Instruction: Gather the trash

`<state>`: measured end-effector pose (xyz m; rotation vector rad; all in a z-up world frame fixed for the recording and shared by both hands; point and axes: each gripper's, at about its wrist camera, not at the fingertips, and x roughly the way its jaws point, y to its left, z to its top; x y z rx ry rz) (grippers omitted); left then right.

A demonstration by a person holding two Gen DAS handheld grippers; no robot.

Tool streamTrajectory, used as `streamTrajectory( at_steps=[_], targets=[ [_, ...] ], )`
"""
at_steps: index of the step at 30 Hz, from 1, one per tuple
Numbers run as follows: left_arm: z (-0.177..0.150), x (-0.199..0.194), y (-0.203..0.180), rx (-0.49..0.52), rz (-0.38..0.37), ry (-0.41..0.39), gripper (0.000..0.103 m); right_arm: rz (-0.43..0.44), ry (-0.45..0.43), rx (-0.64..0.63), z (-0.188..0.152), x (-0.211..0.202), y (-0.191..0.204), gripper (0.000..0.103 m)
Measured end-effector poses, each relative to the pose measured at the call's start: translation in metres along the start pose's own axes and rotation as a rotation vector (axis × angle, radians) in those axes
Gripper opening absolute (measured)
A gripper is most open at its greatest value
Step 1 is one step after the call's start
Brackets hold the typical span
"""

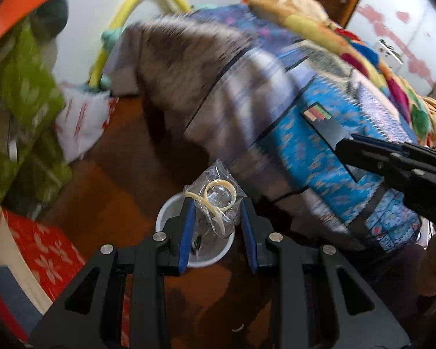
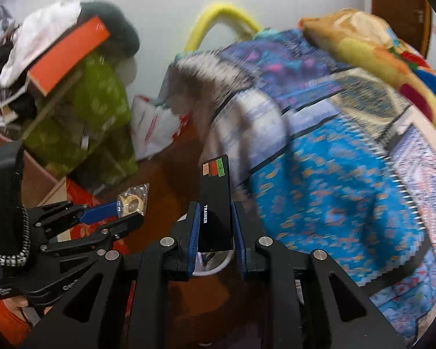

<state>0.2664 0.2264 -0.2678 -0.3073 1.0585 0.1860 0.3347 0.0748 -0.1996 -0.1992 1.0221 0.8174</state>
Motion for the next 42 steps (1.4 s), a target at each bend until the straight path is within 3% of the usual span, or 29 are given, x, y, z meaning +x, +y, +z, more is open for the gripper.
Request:
streamTrajectory(
  at_steps=[7,12,16,20,24,32,42],
  targets=[
    [-0.023,0.034,0.036,-0.074,0.018,0.082,0.031,0.058,0.094,-0.037,-0.001,0.050,0.033,0.020],
    [-0.018,0.048,0.045,-0.108,0.004,0.106,0.031,0.082,0.132,-0.070,0.007,0.071,0.046,0.025],
    [-0.009,0.058,0.045,-0.133,-0.015,0.113,0.034,0.060,0.132,-0.059,0.012,0.075,0.039,0.044],
    [-0.004,0.065,0.040,-0.132,0.014,0.116,0.045,0.027,0.117,-0.070,0.011,0.069,0.031,0.044],
    [-0.004,0.063,0.032,-0.117,0.013,0.119,0.045,0.011,0.111,-0.067,0.006,0.060,0.021,0.044],
    [-0.007,-0.005,0.015,-0.088,0.039,0.013,0.045,-0.014,0.039,-0.059,-0.003,0.017,0.017,0.044],
    [-0.019,-0.141,-0.035,-0.010,0.008,-0.237,0.045,-0.068,-0.203,-0.027,-0.029,-0.110,0.026,0.044]
  ],
)
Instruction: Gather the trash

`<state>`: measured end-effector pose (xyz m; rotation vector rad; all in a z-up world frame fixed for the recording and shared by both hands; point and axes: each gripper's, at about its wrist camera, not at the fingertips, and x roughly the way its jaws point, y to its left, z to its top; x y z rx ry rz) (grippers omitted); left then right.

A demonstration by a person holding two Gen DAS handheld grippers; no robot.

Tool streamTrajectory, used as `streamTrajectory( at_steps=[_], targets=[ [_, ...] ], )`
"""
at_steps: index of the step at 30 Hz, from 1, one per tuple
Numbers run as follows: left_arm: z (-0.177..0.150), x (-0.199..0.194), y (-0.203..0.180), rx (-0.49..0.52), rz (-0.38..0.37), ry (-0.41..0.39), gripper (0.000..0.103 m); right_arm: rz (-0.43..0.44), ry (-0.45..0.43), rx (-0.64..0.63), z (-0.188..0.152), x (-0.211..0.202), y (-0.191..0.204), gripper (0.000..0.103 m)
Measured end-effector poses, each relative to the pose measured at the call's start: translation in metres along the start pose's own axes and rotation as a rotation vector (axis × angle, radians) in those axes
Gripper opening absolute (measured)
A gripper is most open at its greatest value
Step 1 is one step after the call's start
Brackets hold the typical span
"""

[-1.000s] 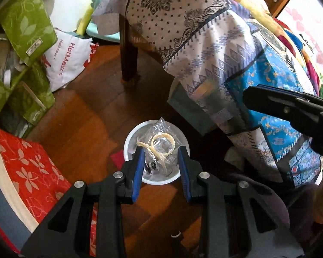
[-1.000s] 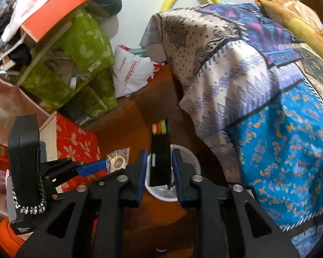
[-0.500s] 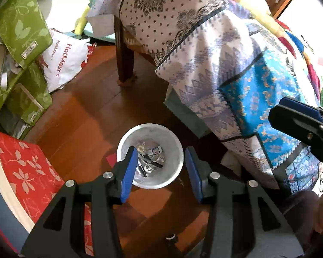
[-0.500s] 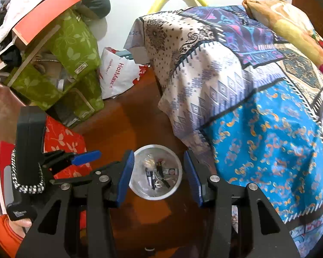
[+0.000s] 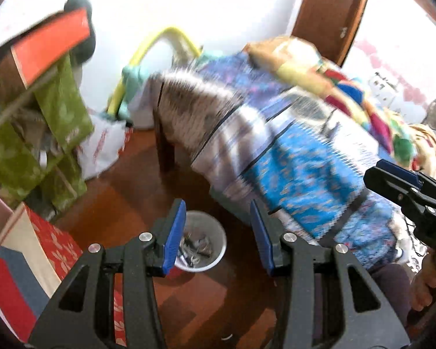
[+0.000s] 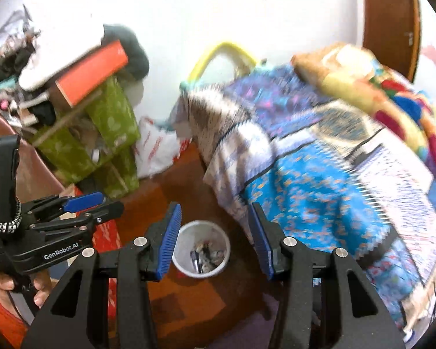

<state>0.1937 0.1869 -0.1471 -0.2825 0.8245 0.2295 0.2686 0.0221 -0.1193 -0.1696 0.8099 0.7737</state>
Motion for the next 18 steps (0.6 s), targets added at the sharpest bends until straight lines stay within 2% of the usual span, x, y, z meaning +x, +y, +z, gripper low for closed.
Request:
streamTrajectory(
  at_steps=[4,11,18],
  targets=[
    [0.002,-0.055,-0.030,0.054,-0.043,-0.096,0.045,-0.046,-0.129,0.025,-0.009,-0.066,0.003,0.044],
    [-0.018,-0.149,-0.076,0.137,-0.165,-0.271,0.045,-0.194,-0.355,0.084,-0.041,-0.175,0.016,0.044],
    [-0.052,-0.212,-0.101,0.186,-0.255,-0.400,0.045,-0.303,-0.487,0.175,-0.075,-0.243,0.031,0.044]
  ],
)
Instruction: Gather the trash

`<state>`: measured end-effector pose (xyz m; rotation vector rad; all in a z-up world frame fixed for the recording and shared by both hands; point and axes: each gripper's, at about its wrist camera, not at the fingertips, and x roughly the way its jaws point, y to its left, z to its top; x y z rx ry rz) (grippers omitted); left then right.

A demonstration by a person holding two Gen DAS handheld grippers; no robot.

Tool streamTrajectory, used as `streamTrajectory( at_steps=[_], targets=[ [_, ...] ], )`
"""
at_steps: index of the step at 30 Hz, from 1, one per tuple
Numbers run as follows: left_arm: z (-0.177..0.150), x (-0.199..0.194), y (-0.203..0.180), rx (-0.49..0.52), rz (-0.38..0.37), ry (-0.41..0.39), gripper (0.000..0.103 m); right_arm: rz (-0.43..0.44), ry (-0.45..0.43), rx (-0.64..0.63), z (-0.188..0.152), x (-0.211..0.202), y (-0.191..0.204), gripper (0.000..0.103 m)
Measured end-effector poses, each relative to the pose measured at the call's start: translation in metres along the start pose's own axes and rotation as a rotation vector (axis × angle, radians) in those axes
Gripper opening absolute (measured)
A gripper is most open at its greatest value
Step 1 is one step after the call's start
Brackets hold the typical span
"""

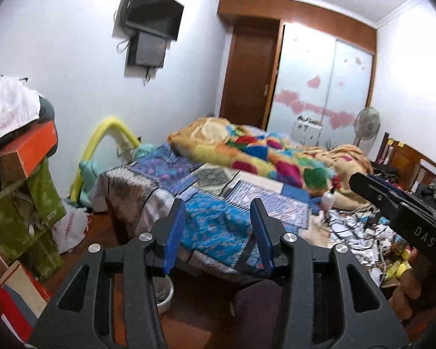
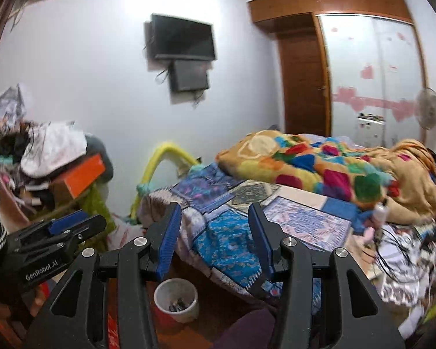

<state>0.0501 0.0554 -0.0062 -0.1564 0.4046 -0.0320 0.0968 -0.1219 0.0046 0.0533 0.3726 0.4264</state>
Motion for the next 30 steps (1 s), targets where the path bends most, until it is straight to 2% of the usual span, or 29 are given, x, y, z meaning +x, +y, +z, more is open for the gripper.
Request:
streamTrajectory(
  at_steps=[2,3,4,6,9,11,12,13,16,20,30],
  targets=[
    [-0.003,-0.013,-0.005,-0.003,-0.034,-0.022,0.045,-0.047,-0.028,0.014,-0.004,-0.017,0.000,0.045],
    [-0.005,-0.019,-0.008,0.002,-0.037,-0.036,0.047,-0.060,-0.035,0.020,-0.005,-0.023,-0.001,0.051],
    [-0.007,-0.025,-0.011,0.010,-0.035,-0.048,0.053,-0.070,-0.039,0.026,-0.006,-0.029,-0.002,0.062],
    [-0.010,-0.033,-0.014,0.025,-0.034,-0.057,0.063,-0.091,-0.051,0.040,-0.009,-0.041,-0.003,0.074],
    [-0.015,-0.044,-0.019,0.045,-0.039,-0.059,0.074,-0.137,-0.062,0.033,-0.014,-0.055,-0.003,0.082],
    [-0.018,-0.049,-0.021,0.059,-0.027,-0.064,0.083,-0.164,-0.058,0.025,-0.017,-0.059,0.000,0.091],
    [-0.018,-0.051,-0.021,0.063,-0.016,-0.070,0.089,-0.174,-0.061,0.030,-0.020,-0.063,-0.002,0.099],
    [-0.019,-0.053,-0.021,0.068,-0.007,-0.078,0.090,-0.185,-0.067,0.040,-0.023,-0.067,-0.003,0.103],
    [-0.023,-0.055,-0.022,0.078,0.002,-0.079,0.090,-0.217,-0.089,0.058,-0.028,-0.076,-0.005,0.103],
    [-0.026,-0.057,-0.022,0.074,-0.004,-0.074,0.090,-0.257,-0.093,0.016,-0.028,-0.078,0.000,0.103],
    [-0.030,-0.057,-0.019,0.059,-0.007,-0.064,0.090,-0.255,-0.104,-0.015,-0.033,-0.086,0.006,0.103]
  ],
)
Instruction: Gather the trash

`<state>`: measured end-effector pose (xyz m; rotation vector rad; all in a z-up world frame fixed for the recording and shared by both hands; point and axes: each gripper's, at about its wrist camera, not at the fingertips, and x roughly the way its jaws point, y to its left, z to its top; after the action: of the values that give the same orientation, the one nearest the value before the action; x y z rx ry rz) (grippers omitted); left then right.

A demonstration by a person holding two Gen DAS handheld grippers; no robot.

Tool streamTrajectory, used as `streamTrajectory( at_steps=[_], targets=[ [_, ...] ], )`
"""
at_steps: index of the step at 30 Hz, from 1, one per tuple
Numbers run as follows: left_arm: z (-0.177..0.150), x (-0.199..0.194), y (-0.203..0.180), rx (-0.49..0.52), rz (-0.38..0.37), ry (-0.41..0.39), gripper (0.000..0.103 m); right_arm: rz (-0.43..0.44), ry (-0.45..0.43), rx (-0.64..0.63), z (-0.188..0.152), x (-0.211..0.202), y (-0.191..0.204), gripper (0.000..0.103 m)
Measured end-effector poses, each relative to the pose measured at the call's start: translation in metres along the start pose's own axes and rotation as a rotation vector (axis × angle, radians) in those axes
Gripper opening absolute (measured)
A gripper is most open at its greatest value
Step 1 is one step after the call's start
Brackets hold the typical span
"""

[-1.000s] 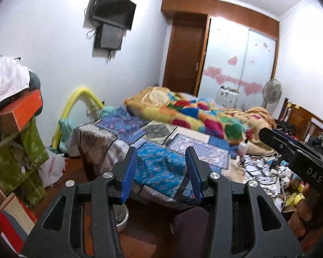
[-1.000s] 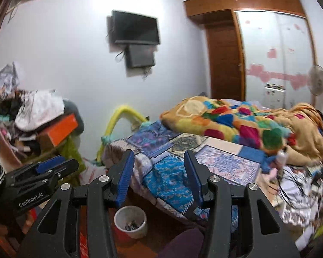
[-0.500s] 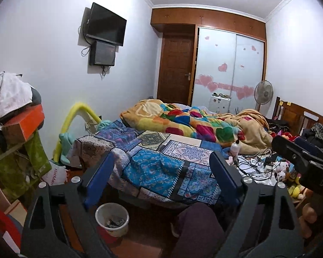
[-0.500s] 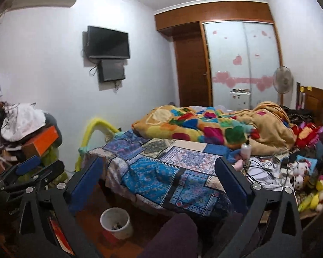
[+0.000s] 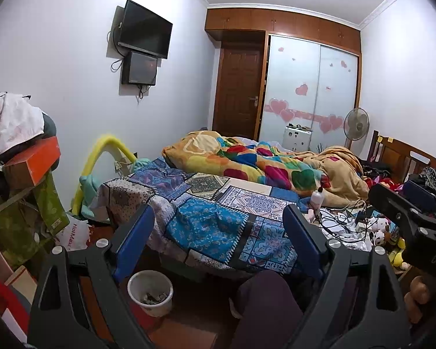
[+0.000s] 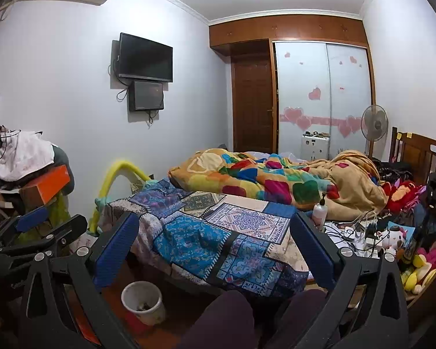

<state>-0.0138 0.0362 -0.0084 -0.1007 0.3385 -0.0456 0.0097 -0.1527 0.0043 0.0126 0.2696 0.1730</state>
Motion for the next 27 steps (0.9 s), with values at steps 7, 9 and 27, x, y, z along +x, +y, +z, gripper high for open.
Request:
streamTrajectory(
  at_steps=[7,9,27],
  targets=[
    [0.0002,0.0012,-0.0008,-0.009,0.002,0.009,0.090,0.017,0.011,0.011,0.0006,-0.0017,-0.0017,0.103],
    [-0.0008,0.0021,-0.0005,-0.012,-0.001,0.014,0.090,0.017,0.012,0.010,0.0007,-0.0021,-0.0023,0.103],
    [0.0001,0.0038,-0.0008,-0.015,-0.018,0.020,0.090,0.028,0.022,0.011,-0.0015,-0.0020,-0.0064,0.103]
  ],
)
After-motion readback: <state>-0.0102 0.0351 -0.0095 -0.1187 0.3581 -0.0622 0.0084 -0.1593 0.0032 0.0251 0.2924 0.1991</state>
